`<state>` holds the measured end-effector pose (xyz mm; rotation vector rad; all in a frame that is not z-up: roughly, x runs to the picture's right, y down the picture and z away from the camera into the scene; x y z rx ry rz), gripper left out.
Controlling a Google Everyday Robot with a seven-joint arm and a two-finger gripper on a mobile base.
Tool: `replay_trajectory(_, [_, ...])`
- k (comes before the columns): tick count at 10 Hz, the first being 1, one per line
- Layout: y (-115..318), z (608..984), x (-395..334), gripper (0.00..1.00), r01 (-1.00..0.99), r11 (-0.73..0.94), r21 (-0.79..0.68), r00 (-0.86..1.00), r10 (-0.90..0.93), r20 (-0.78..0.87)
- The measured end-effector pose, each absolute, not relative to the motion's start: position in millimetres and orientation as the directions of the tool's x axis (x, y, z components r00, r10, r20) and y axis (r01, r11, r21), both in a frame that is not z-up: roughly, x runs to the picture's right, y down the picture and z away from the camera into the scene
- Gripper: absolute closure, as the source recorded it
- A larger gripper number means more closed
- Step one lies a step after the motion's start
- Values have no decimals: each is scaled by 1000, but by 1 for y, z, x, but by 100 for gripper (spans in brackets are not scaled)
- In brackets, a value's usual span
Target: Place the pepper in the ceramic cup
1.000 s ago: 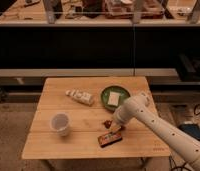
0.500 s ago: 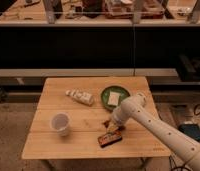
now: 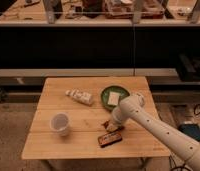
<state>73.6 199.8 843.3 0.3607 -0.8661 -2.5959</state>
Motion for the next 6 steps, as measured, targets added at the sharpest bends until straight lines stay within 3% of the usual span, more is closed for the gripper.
replay_trajectory(3, [158,812,27,96,212,-745,632,-845,-465,-265])
replay_trajectory(6, [83,748,-56,96,78,-748,659,-662,-533,-527])
